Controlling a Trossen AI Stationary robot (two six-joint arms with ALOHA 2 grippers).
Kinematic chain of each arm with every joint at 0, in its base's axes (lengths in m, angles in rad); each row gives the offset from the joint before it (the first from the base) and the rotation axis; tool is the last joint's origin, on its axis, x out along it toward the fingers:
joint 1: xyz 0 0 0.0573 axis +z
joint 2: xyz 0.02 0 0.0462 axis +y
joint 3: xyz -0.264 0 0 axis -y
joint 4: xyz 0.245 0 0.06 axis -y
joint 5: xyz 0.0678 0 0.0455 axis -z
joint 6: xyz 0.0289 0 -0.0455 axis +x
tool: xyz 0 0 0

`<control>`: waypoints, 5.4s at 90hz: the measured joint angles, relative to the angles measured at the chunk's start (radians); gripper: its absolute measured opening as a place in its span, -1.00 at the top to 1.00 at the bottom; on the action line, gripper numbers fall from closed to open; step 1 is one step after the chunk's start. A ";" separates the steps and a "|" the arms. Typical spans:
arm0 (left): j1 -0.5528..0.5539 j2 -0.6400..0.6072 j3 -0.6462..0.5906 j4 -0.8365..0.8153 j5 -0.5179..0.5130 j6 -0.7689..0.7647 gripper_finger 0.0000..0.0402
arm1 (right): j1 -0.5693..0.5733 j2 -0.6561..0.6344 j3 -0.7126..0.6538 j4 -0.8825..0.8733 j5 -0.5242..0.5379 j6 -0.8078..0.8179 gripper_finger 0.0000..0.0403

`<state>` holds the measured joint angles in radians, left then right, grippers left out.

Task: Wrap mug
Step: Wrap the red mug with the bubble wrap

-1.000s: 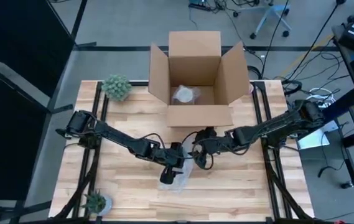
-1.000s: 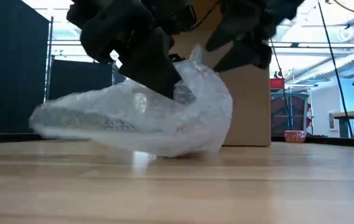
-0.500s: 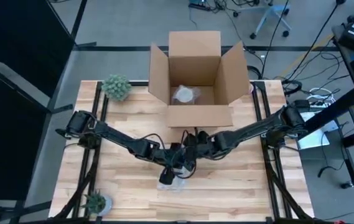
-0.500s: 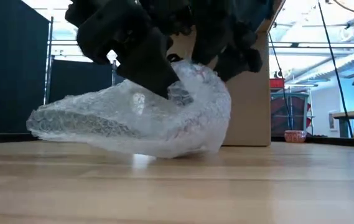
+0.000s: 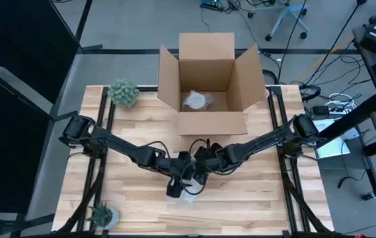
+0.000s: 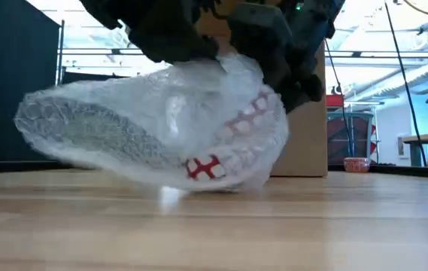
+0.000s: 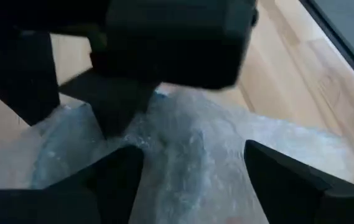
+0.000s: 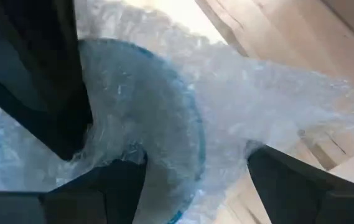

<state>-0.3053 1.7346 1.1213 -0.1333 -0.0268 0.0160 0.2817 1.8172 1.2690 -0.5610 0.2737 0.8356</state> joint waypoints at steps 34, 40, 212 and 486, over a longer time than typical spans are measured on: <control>0.005 0.045 0.003 0.000 -0.015 0.020 -0.32 | -0.006 0.003 0.000 0.008 0.041 0.008 -0.28; 0.010 0.072 0.005 0.017 -0.015 0.030 -0.32 | -0.008 0.003 0.000 0.011 0.046 0.011 -0.28; 0.008 -0.032 0.001 0.013 -0.003 0.015 -0.32 | 0.098 0.010 0.001 0.149 -0.021 -0.638 -0.28; 0.006 -0.046 -0.156 0.201 -0.111 -0.088 -0.32 | 0.080 0.008 0.000 0.205 -0.014 -0.620 -0.28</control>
<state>-0.2989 1.6890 0.9653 0.0673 -0.1383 -0.0724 0.3614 1.8256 1.2688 -0.3559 0.2596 0.2153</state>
